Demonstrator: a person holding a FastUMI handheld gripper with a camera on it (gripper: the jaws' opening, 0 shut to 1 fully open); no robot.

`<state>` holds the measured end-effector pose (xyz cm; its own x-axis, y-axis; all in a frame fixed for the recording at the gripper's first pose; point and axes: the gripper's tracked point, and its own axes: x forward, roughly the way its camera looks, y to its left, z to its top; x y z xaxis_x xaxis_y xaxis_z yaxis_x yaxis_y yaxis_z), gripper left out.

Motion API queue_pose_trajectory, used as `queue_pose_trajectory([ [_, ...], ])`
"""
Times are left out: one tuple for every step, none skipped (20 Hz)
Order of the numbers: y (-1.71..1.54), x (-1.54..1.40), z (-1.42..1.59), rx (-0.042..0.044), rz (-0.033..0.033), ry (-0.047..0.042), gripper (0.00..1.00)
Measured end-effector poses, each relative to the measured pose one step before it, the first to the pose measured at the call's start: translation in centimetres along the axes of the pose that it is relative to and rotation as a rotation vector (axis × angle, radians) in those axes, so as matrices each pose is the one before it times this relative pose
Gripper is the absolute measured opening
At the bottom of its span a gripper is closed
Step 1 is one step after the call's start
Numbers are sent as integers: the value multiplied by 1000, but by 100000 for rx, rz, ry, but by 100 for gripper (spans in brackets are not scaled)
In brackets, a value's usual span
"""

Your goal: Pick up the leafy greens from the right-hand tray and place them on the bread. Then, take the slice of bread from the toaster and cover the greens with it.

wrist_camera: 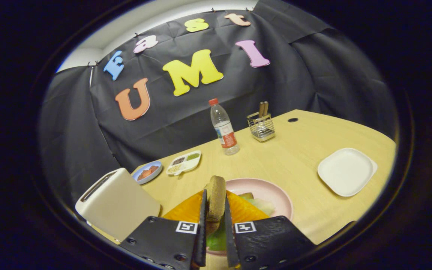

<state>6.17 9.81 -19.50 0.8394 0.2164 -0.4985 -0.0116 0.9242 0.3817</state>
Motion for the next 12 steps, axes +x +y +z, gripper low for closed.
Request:
queue_pose_trajectory([
  [-668,179,-234,704,-831,795,24],
  [-584,100,-89,995,-1066,561,24],
  [-543,133,-22,707,-551,364,32],
  [-285,-54,84,690,-311,-64,33],
  [-241,32,-56,276,-847,-112,33],
  [-658,71,32,-673,-1927,14,37],
  [-259,40,-111,-162,-553,153,40],
  [-294,-25,35,493,-824,63,43],
  [-638,-121,97,27,-1730,-284,46],
  [-394,-11,234,-30,-689,-623,52],
  [-84,-320,213,-23,-445,-818,58],
  [-33,-260,429,-753,-371,-1522,64],
])
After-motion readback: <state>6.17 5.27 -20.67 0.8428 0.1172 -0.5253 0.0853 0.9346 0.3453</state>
